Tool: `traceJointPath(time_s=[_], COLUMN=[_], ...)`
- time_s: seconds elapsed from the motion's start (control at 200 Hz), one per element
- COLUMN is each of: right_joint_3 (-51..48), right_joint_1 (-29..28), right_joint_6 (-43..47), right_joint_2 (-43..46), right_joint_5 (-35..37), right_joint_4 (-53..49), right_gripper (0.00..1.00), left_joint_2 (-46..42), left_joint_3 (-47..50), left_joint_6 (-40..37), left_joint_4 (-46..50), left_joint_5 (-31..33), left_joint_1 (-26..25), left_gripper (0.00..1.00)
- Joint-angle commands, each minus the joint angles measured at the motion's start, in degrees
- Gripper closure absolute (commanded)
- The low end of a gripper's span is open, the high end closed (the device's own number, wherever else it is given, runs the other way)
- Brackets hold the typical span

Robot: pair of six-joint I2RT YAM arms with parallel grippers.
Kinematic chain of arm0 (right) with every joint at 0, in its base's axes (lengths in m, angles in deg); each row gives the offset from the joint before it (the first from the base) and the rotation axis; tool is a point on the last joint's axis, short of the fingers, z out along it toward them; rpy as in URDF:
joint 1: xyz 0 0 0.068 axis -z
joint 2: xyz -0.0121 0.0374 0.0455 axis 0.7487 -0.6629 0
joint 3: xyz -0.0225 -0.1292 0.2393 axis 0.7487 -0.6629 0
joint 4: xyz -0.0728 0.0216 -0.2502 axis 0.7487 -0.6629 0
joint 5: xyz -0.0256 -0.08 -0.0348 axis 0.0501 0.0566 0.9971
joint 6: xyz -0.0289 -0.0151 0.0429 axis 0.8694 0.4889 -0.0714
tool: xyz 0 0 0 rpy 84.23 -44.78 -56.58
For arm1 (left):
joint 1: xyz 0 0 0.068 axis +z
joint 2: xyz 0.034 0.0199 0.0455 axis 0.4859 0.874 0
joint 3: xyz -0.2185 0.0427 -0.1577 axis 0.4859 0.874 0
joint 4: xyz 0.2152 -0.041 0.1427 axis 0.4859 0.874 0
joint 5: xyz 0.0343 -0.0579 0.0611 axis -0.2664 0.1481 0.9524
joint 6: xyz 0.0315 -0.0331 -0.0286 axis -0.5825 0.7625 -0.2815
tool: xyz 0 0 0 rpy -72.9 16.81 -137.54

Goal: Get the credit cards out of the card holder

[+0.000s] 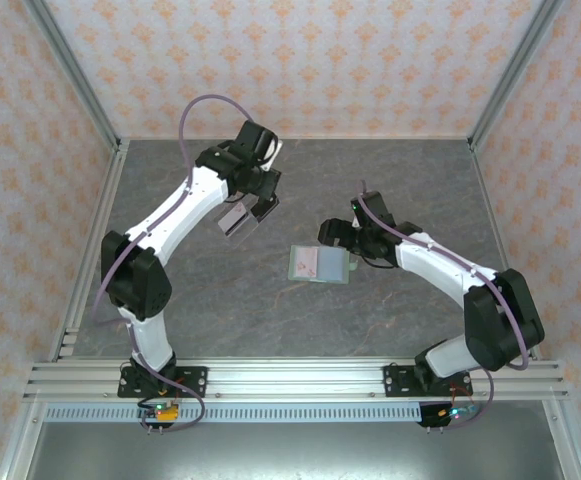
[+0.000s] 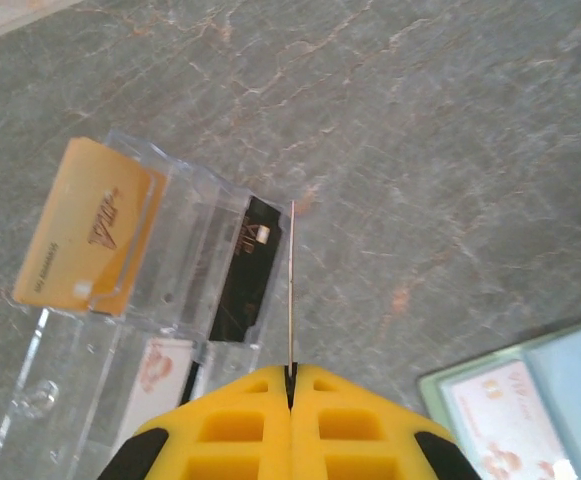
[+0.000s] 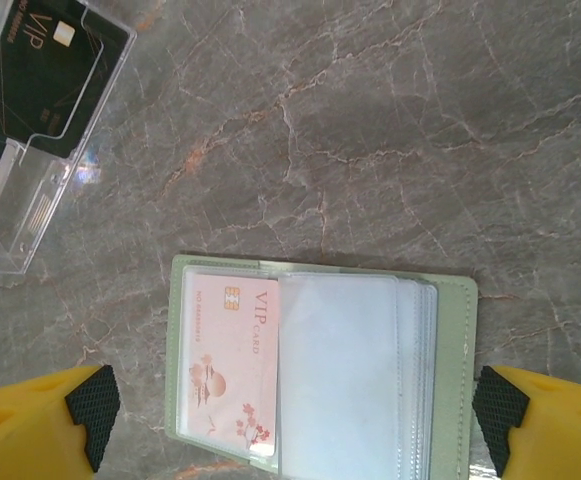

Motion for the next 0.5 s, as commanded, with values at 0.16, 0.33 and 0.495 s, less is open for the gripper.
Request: traceJointPath(time_s=[0.16, 0.33, 0.495], right_joint_3=[0.0, 0.2, 0.4], right_joint_1=[0.3, 0.4, 0.5], right_joint_6=[1.3, 1.3, 1.5], right_joint_2=[0.0, -0.2, -0.3], right_joint_5=[-0.7, -0.9, -1.1], right_joint_4=[1.4, 1.5, 1.4], right_gripper=[0.05, 0.05, 0.05], left_joint_2=[8.5, 12.2, 16.2], left_joint_3=[-5.1, -7.5, -11.5], left_joint_6=[-10.8, -11.3, -12.7], left_joint_4=[3.3, 3.4, 6.1], left_joint_5=[-8.2, -8.3, -6.8], left_joint_1=[4.9, 5.5, 5.5], left_gripper=[1.00, 1.00, 1.00])
